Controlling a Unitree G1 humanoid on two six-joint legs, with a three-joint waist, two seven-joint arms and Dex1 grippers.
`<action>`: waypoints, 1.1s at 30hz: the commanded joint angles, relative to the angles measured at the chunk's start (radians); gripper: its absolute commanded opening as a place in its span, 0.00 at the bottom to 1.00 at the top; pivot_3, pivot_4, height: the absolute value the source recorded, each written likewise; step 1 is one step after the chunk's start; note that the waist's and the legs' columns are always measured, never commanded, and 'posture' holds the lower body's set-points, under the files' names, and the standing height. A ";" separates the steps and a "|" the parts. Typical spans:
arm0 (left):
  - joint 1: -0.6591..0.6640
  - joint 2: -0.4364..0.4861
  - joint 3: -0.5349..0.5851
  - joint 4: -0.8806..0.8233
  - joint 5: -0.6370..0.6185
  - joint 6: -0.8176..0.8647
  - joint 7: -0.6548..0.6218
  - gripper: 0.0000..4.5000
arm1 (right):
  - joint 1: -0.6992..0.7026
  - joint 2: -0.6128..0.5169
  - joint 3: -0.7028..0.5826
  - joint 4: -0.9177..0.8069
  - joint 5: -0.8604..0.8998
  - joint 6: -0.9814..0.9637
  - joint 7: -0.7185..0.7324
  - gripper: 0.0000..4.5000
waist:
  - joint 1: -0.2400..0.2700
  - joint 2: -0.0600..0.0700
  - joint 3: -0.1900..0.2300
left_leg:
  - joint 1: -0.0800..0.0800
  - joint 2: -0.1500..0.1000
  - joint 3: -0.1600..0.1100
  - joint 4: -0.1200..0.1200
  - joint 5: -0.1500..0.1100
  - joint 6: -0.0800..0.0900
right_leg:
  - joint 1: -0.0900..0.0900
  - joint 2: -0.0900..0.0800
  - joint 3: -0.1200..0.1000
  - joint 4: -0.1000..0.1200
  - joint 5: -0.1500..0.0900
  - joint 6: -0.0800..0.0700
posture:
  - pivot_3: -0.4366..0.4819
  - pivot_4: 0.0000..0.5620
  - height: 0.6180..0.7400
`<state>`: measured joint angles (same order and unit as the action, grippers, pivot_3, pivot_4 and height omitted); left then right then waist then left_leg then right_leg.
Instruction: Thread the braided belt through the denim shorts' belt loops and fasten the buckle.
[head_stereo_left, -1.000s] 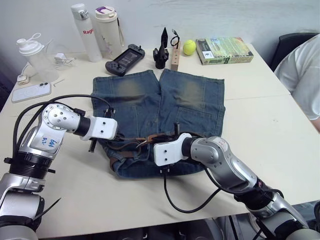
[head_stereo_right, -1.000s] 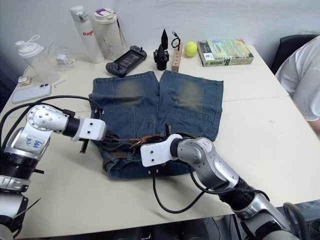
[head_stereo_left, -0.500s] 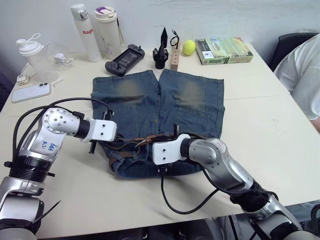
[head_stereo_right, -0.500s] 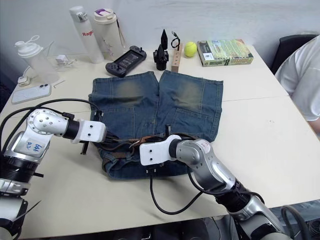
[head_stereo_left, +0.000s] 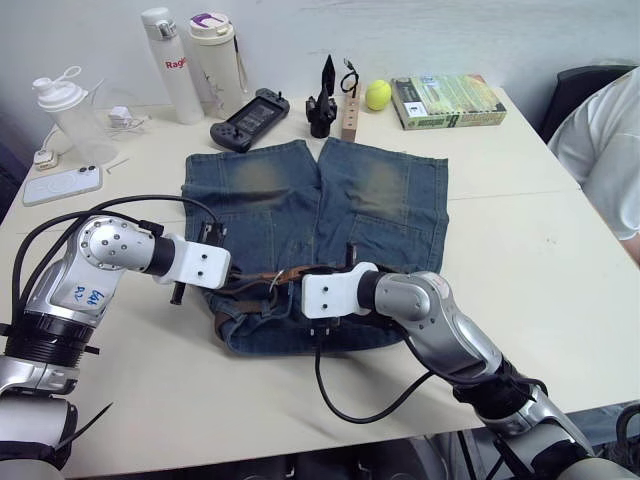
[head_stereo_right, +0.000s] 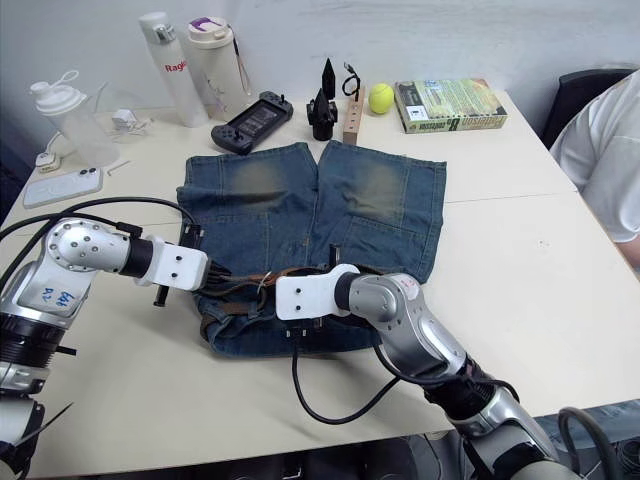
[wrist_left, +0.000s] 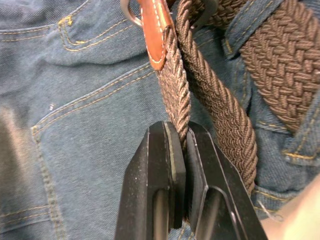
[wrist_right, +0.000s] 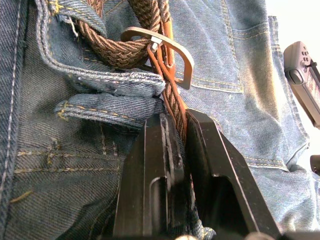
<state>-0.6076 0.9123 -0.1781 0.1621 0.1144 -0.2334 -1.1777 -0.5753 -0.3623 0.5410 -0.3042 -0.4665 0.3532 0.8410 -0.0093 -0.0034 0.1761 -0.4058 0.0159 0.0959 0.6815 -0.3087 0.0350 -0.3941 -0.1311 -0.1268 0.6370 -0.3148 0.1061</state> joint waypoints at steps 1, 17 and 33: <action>0.032 -0.026 0.010 -0.064 -0.008 0.036 0.039 0.00 | -0.053 0.050 0.001 -0.013 0.017 -0.021 -0.015 0.00 | -0.002 0.000 0.000 | 0.000 0.000 0.000 0.000 0.000 0.000 | 0.000 0.000 0.000 0.000 0.000 0.000 | 0.48 0.27 0.84; 0.136 -0.301 0.047 -0.204 -0.103 0.331 0.230 0.00 | -0.042 0.045 0.024 -0.008 0.018 -0.046 0.012 0.00 | 0.008 -0.001 0.000 | 0.000 -0.001 -0.001 0.001 0.000 0.000 | 0.001 -0.001 0.000 0.002 0.000 0.000 | 0.48 0.27 0.84; 0.144 -0.327 -0.055 -0.176 -0.060 0.339 0.176 0.00 | 0.134 -0.033 -0.109 -0.252 0.114 0.238 0.116 0.85 | 0.012 -0.002 -0.001 | 0.001 -0.002 -0.002 0.001 0.000 0.001 | 0.002 -0.002 -0.001 0.002 0.000 0.000 | 0.48 0.27 0.84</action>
<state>-0.4673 0.5983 -0.1848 -0.0197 0.0500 0.1173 -0.9851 -0.4519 -0.3777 0.4691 -0.4702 -0.3896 0.5422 0.9358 0.0026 -0.0050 0.1751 -0.4050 0.0141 0.0935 0.6828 -0.3089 0.0356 -0.3920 -0.1335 -0.1281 0.6390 -0.3147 0.1061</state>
